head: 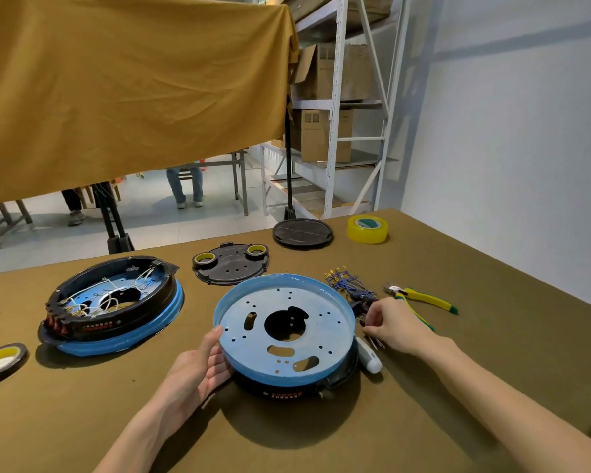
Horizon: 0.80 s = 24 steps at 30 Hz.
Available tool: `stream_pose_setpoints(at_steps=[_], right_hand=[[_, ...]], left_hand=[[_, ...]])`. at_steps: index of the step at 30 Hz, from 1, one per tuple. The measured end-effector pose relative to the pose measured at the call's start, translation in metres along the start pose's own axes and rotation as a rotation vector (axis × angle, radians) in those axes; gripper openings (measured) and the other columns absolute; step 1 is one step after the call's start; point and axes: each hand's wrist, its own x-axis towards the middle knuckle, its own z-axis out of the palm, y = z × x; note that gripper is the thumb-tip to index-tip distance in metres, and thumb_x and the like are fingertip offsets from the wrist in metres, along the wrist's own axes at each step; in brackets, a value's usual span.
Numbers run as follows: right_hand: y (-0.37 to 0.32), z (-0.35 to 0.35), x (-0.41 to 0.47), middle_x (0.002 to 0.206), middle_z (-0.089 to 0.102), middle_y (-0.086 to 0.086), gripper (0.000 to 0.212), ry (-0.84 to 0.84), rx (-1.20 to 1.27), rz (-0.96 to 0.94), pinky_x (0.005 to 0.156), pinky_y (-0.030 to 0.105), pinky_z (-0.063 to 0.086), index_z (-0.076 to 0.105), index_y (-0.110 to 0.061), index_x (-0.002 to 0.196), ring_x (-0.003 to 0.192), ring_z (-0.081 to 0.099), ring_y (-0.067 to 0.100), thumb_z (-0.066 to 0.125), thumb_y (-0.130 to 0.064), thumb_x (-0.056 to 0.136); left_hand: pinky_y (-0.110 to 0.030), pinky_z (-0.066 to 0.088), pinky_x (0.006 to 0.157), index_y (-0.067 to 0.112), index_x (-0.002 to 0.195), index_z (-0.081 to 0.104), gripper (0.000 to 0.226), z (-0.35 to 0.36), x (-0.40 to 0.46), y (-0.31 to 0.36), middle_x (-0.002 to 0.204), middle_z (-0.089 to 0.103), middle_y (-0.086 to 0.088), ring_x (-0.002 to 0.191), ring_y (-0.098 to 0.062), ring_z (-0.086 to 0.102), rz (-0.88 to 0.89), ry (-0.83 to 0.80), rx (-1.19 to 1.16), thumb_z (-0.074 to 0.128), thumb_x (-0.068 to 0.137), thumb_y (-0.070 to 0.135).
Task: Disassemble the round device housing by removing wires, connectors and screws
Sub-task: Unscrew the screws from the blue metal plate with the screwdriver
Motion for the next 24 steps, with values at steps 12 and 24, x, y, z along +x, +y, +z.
stream_pose_setpoints(at_steps=[12,24], right_hand=[[-0.095,-0.002,-0.012,0.079,0.066,-0.011,0.019,0.19,0.362,-0.286,0.071,0.025,0.048,0.071,-0.023,0.083,0.076,0.059,0.005,0.066,-0.035,0.096],[-0.194,0.013,-0.036,0.14,0.05,0.004,0.06,-0.281,-0.119,-0.561,0.101,0.04,0.048,0.051,-0.017,0.142,0.121,0.053,0.025,0.067,-0.041,0.09]], left_hand=[[-0.036,0.065,0.072,0.0,0.121,0.059,0.078,-0.001,-0.012,0.008,0.108,0.077,-0.02,0.099,-0.03,0.077,-0.099,-0.079,-0.093,0.083,0.067,0.051],[-0.034,0.063,0.056,-0.009,0.119,0.064,0.026,0.009,-0.034,0.012,0.101,0.076,-0.026,0.087,-0.032,0.078,-0.166,-0.147,-0.414,0.057,0.099,0.006]])
